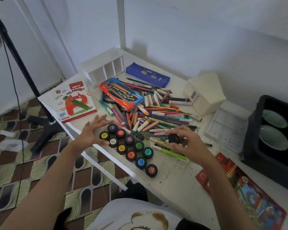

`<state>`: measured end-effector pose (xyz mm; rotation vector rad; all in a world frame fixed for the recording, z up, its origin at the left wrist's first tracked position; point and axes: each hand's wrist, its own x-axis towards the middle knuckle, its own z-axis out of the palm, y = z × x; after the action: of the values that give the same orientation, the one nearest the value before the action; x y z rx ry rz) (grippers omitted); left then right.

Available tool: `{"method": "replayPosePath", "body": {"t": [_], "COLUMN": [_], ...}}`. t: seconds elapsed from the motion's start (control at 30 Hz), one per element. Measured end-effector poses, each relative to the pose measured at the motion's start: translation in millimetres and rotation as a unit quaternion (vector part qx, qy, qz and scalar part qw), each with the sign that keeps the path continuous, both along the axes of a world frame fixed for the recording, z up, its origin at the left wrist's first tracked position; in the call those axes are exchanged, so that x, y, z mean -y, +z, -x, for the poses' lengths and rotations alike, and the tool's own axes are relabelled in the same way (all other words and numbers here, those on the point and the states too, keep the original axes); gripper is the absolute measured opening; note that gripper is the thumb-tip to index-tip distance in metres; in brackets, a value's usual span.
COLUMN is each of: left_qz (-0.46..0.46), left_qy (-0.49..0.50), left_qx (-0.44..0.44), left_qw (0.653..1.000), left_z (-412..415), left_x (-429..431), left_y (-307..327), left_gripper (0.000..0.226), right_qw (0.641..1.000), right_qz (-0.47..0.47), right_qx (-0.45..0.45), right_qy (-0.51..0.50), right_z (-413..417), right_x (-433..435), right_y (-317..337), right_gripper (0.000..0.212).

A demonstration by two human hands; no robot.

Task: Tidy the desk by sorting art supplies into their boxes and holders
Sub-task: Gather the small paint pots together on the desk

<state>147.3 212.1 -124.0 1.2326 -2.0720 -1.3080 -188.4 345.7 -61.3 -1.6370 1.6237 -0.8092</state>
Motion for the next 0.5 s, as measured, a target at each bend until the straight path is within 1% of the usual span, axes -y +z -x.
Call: {"method": "replayPosePath", "body": {"t": [0.07,0.17,0.23,0.37,0.5], "left_qz": [-0.005,-0.011,-0.015,-0.017,-0.015], "left_qy": [0.001,0.003,0.005,0.005,0.006], "left_qx": [0.0,-0.007,-0.015,-0.014,-0.008], "left_qw": [1.0,1.0,1.0,1.0,1.0], "left_z": [0.3,1.3,0.7,-0.3,0.3], "left_x": [-0.7,-1.2,-1.2,-0.9,-1.4], "left_y": [0.9,1.2,0.8,-0.4,0.5], "left_gripper": [0.103,0.096,0.09,0.09,0.098], "right_qw": [0.999,0.99,0.984,0.982,0.984], "right_qz": [-0.034,-0.095,-0.115,-0.118,-0.104], "right_qx": [-0.013,-0.06,-0.084,-0.094,-0.106], "right_qy": [0.03,0.086,0.11,0.114,0.098], "right_z": [-4.9,-14.4,-22.2,-34.9,-37.1], "right_x": [-4.6,-7.7,-8.7,-7.0,-5.7], "right_y": [9.6,16.1,16.1,9.7,4.2], "right_gripper": [0.045,0.035,0.032,0.029,0.029]}}
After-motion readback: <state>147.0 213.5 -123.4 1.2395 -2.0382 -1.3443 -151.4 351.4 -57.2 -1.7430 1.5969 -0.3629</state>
